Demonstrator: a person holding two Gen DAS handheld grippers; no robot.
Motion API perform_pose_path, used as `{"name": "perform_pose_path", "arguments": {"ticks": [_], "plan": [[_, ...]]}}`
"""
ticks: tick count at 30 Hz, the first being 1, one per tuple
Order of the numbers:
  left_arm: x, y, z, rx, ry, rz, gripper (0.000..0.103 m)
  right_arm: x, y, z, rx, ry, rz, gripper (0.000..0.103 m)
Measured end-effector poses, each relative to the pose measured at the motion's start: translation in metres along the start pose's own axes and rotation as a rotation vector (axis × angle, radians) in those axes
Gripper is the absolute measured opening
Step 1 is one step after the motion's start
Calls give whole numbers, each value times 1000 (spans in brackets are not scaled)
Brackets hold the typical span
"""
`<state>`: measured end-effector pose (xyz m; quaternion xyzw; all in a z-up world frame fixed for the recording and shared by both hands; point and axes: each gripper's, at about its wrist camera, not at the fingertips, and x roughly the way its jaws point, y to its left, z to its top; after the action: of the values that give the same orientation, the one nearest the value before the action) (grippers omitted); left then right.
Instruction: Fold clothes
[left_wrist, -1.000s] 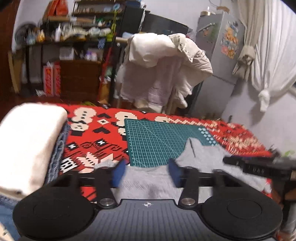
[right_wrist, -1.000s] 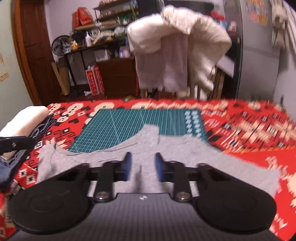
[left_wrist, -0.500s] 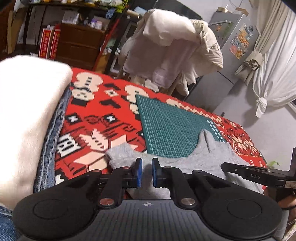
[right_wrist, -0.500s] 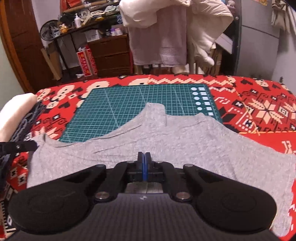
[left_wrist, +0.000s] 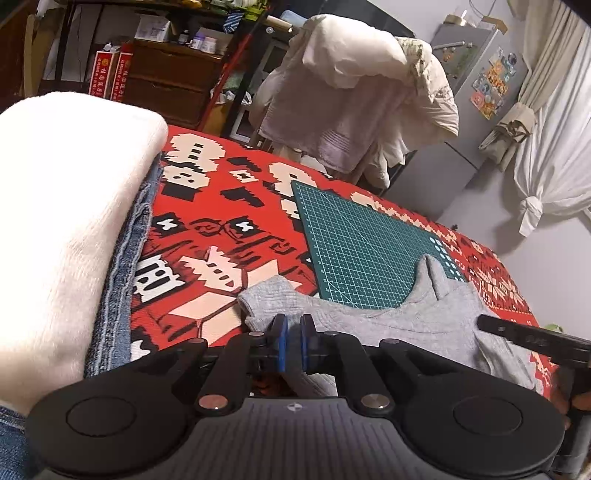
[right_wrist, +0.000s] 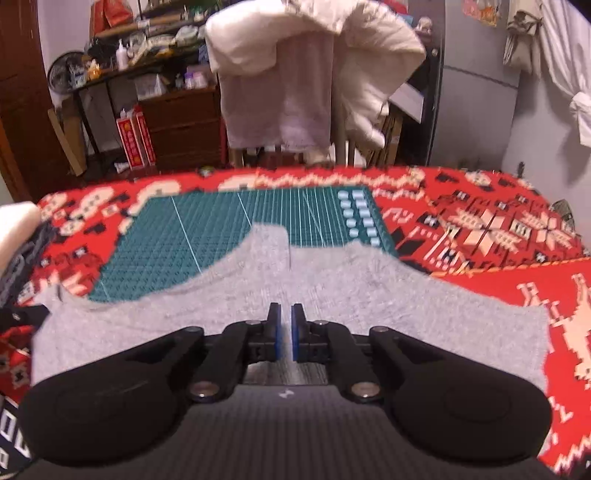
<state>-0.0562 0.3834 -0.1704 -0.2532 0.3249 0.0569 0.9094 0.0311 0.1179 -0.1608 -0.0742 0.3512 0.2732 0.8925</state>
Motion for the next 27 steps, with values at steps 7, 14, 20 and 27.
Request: {"name": "perform_pose_path", "arguments": {"ticks": [7,14,20,27], "plan": [[-9,9,5,-67,0,-62,7,-33,57,9,-59,-35,187,7],[-10,15,7,-116,30,-126,7,-8,136,6,-149,39,338,2],[-2,19,4,-135,64,-143,7,21,162,-5,-191,110,334,0],[3,23,1,-149,84,-146,7,17,159,-9,-210,133,323,1]]}}
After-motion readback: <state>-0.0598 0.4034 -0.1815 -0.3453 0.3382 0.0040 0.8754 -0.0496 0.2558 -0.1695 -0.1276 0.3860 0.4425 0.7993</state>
